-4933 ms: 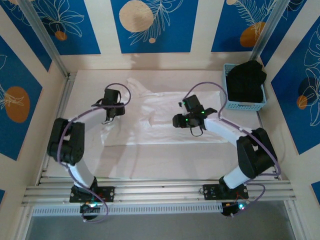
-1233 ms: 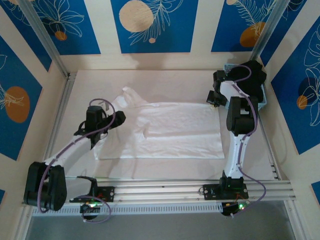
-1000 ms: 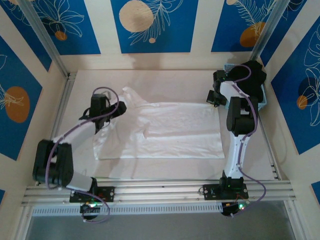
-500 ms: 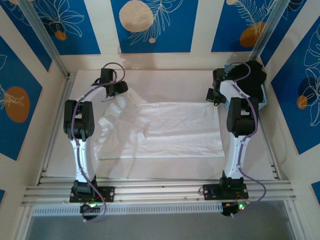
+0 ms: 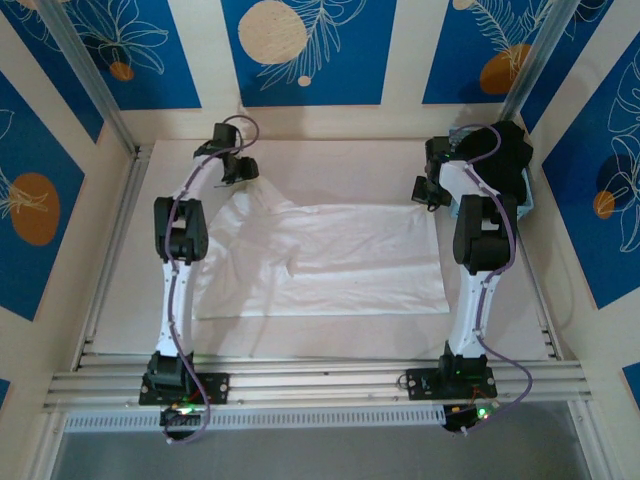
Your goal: Fold the inside-out t-shirt
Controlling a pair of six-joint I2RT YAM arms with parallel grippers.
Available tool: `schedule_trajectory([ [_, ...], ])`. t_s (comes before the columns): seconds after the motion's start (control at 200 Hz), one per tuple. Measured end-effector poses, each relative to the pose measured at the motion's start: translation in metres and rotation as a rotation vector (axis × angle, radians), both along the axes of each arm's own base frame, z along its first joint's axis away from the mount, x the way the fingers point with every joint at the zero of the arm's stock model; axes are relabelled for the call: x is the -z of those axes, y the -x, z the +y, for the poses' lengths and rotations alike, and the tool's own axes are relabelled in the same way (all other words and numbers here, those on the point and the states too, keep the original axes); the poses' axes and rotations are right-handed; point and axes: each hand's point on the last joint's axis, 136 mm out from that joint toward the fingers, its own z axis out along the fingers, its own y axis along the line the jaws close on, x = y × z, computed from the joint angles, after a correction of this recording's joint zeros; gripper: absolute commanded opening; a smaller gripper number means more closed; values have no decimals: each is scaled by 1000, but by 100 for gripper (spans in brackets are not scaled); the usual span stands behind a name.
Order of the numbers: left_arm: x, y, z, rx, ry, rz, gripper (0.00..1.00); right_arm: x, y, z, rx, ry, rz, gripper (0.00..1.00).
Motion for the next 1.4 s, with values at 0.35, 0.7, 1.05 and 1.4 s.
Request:
schedule_trajectory([
  [0.35,7,3,-3,22,-39,24,18,2,1,1,-11,0,-1,1],
  [0.7,0,-2,-9,56,-43,2,4,1,-1,0,-20,4,-5,1],
  [1.05,-80,39,-2,70,-49,-61,2,-25,-5,-1,-39,5,-60,1],
  [1.4,-132,112,6,50,-12,-105,0,-55,18,-1,-46,4,-100,1],
])
